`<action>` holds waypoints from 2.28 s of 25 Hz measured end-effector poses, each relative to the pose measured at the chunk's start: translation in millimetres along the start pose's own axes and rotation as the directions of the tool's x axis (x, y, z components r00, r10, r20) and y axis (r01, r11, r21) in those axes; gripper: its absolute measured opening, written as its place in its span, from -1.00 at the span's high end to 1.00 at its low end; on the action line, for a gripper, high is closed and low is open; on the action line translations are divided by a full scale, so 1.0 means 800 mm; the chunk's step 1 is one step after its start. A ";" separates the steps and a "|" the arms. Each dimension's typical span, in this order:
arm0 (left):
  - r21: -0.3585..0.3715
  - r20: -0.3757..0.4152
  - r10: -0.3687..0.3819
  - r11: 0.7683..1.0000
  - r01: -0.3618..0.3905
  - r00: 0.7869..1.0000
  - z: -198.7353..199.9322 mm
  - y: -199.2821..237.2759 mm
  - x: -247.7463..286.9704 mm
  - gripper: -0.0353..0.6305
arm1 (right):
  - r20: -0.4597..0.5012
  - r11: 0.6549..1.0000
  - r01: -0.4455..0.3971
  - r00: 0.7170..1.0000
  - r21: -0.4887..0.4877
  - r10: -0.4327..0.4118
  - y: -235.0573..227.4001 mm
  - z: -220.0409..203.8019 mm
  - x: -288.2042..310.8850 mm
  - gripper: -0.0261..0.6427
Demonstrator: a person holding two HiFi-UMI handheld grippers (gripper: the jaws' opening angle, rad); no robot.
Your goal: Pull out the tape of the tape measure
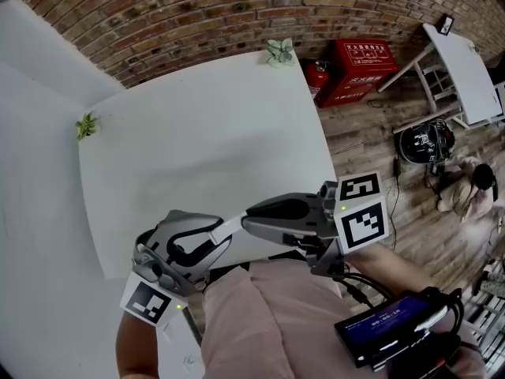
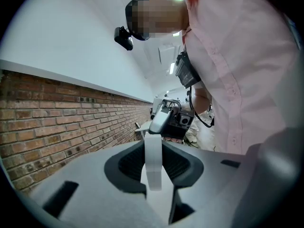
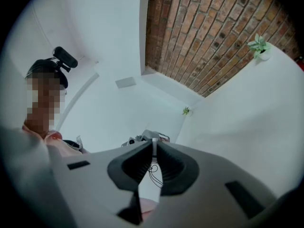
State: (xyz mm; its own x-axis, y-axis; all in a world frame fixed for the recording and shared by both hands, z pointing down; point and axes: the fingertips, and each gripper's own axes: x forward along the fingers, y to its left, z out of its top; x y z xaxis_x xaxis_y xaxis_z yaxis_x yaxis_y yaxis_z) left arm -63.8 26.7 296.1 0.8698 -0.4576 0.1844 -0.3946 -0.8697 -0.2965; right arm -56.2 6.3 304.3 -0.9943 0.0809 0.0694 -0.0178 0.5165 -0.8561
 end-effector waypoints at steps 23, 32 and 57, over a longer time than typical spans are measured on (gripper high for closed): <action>-0.008 -0.045 0.004 1.000 -0.005 0.999 -0.016 0.002 -0.011 0.59 | 0.023 0.997 0.070 0.997 0.018 -0.070 -0.015 0.011 -0.022 0.82; -0.009 -0.055 0.002 1.000 -0.003 0.998 -0.023 0.006 -0.014 0.59 | 0.034 0.996 0.094 0.995 0.011 -0.094 -0.024 0.017 -0.029 0.82; -0.023 -0.082 -0.037 0.999 0.035 0.996 -0.043 0.051 -0.021 0.59 | 0.119 0.986 0.164 0.979 0.014 -0.165 -0.046 0.056 -0.057 0.82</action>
State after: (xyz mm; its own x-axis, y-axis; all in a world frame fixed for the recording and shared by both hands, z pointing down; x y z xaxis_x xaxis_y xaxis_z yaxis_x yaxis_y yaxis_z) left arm -104.8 -7.8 313.4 0.8564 -0.4391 0.2714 -0.3709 -0.8891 -0.2682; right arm -15.2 -54.8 309.5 -0.9831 -0.1077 0.1479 -0.1823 0.5111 -0.8399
